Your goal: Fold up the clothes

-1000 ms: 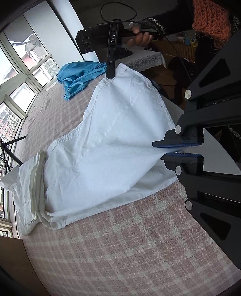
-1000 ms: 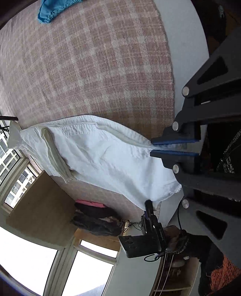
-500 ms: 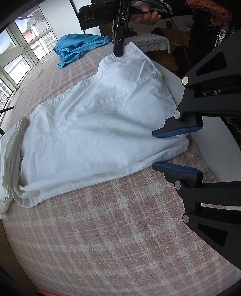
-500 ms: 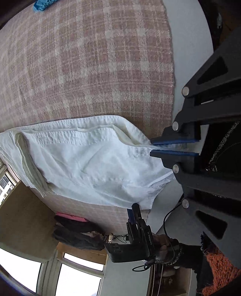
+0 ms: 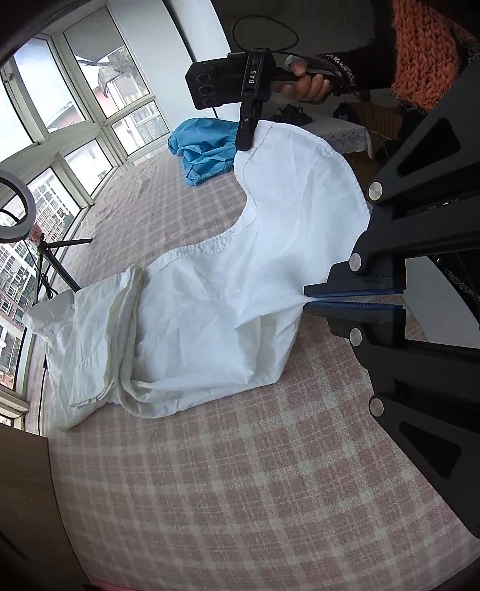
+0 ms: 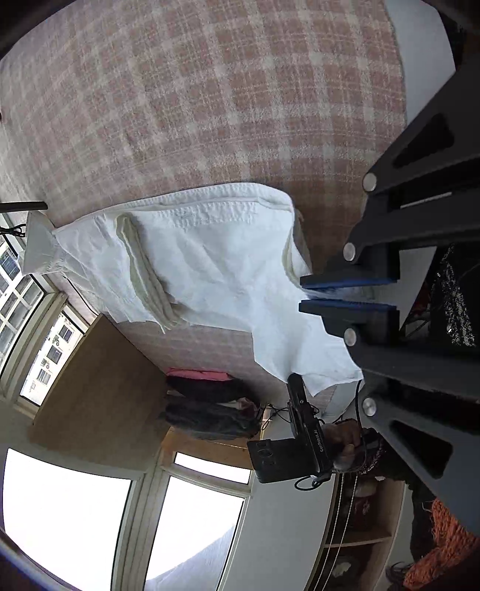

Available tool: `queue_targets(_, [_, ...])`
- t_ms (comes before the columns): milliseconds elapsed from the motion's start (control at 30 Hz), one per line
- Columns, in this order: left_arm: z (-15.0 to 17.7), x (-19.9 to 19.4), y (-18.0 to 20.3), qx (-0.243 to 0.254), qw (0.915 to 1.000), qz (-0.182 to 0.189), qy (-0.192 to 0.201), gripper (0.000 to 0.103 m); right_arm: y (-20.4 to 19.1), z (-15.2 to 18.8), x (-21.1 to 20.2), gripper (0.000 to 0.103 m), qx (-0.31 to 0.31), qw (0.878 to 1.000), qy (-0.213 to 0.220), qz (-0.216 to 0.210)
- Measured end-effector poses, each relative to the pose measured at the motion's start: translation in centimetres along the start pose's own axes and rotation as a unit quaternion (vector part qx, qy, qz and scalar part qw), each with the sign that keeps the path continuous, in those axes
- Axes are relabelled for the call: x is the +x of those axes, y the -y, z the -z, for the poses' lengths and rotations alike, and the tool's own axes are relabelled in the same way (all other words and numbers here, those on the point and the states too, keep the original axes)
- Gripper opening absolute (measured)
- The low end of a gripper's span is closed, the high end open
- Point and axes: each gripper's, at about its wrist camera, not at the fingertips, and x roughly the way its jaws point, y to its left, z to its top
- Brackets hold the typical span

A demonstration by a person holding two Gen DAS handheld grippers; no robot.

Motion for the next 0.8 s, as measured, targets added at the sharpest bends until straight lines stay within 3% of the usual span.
queue_targets(100, [-4.1, 0.3, -1.3, -0.013, 0.9999, 0.008, 0.008, 0.004, 0.3, -5.0, 0.8, 0.006, 0.002, 1.000, 0.010, 0.011])
queue_targets(200, [-8.9, 2.0, -4.0, -0.049, 0.9977, -0.047, 0.007, 0.019, 2.2, -10.2, 2.9, 0.013, 0.021, 0.999, -0.006, 0.042])
queue_targets(233, [-10.2, 2.3, -4.9, -0.061, 0.9957, -0.070, 0.007, 0.020, 2.9, -11.5, 3.5, 0.022, 0.025, 0.998, -0.013, 0.061])
queue_targets(267, [-11.3, 2.4, -5.7, -0.072, 0.9934, -0.088, 0.009, 0.020, 3.5, -12.8, 4.0, 0.024, 0.028, 0.996, -0.020, 0.079])
queue_targets(333, [-11.7, 1.1, -6.5, -0.081, 0.9922, -0.090, 0.032, 0.023, 4.6, -15.0, 4.9, 0.027, 0.031, 0.992, -0.030, 0.114])
queue_targets(433, [-10.3, -0.8, -6.4, -0.061, 0.9911, -0.101, 0.061, 0.039, 4.3, -14.1, 3.8, 0.045, -0.017, 0.992, -0.018, 0.125])
queue_targets(667, [-7.2, 3.9, -5.9, -0.061, 0.9937, -0.090, 0.025, 0.043, 5.7, -9.1, 7.1, 0.048, -0.067, 0.985, -0.079, 0.137])
queue_targets(767, [-5.9, 5.9, -5.6, -0.061, 0.9944, -0.085, 0.010, 0.036, 5.9, -9.1, 8.8, 0.048, -0.072, 0.985, -0.081, 0.135])
queue_targets(800, [-5.5, 6.6, -5.5, -0.061, 0.9946, -0.084, 0.005, 0.015, 5.6, -9.2, 9.2, 0.047, -0.079, 0.985, -0.079, 0.132])
